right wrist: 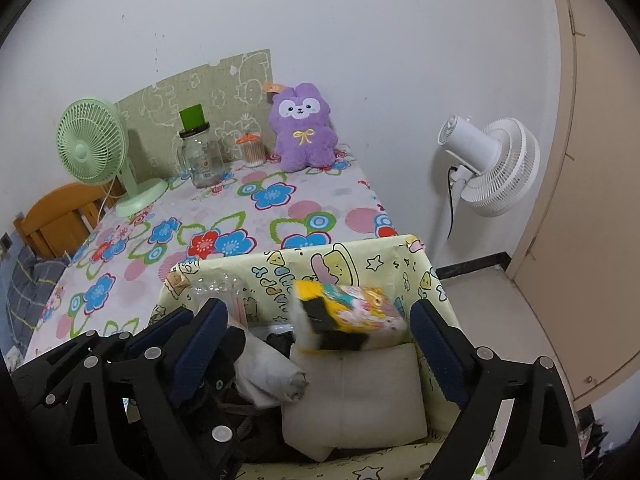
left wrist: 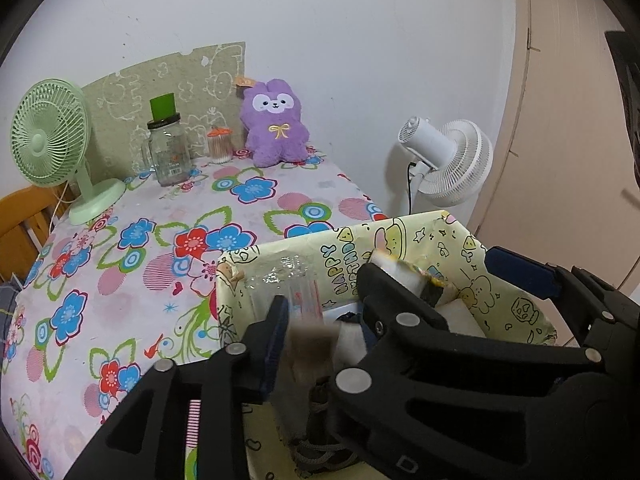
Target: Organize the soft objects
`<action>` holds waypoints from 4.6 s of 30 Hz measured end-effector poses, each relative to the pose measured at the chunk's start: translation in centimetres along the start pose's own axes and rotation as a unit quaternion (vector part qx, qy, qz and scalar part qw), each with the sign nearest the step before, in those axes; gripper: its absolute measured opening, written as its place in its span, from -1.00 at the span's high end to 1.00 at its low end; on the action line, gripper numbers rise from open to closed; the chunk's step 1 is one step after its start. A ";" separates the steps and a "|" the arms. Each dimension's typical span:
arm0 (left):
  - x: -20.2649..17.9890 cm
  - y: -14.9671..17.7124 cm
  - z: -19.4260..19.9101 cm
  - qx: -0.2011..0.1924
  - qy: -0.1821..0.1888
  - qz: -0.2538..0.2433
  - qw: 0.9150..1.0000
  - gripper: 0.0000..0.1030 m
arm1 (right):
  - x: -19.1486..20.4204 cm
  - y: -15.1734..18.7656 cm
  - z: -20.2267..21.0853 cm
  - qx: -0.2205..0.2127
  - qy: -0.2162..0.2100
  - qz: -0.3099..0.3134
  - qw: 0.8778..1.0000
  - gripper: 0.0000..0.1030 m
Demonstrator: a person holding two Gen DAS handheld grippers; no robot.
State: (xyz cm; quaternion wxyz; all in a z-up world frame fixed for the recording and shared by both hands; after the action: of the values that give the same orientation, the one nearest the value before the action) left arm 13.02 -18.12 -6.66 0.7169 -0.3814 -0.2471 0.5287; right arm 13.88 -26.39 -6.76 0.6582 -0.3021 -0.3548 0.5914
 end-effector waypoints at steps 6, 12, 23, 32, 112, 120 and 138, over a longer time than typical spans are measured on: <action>-0.3 -0.2 -0.1 0.000 0.010 -0.003 1.000 -0.57 | -0.2 -0.1 0.0 -0.002 0.005 0.000 1.000 -0.84; -0.3 -0.1 0.4 -0.004 0.004 -0.007 1.000 -0.66 | -0.3 -0.2 0.4 -0.005 0.010 0.000 1.000 -0.84; 0.8 -0.4 3.3 -0.029 -0.013 -0.009 0.999 -0.72 | 1.1 -0.5 3.0 -0.028 0.009 0.004 1.000 -0.85; 2.6 -0.1 5.9 -0.047 -0.033 -0.003 0.998 -0.82 | 3.4 -0.5 4.8 -0.040 0.000 0.006 0.999 -0.85; 16.0 4.0 19.4 -0.126 -0.158 0.089 0.975 -0.99 | 11.7 1.4 14.4 -0.119 -0.046 0.012 0.992 -0.92; 16.1 4.0 19.4 -0.123 -0.160 0.090 0.975 -0.99 | 11.6 1.4 14.1 -0.117 -0.043 0.012 0.992 -0.92; 16.3 3.7 19.2 -0.123 -0.159 0.093 0.975 -0.99 | 11.7 1.7 13.4 -0.114 -0.036 0.017 0.993 -0.92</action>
State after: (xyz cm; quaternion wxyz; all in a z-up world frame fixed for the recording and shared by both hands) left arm 1.57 3.38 0.78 0.5639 -0.3993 -0.3842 0.6124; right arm 2.42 -14.90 0.72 0.5964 -0.3591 -0.4382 0.5687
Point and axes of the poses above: each gripper's, at about its wrist camera, not at the fingertips, and z roughly against the way its jaws point, x to its left, y to its underside, the point moved 4 cm from there along -z, roughly the way its jaws point, and after that the axes turned 5 degrees about -x, right-handed, at the moved point
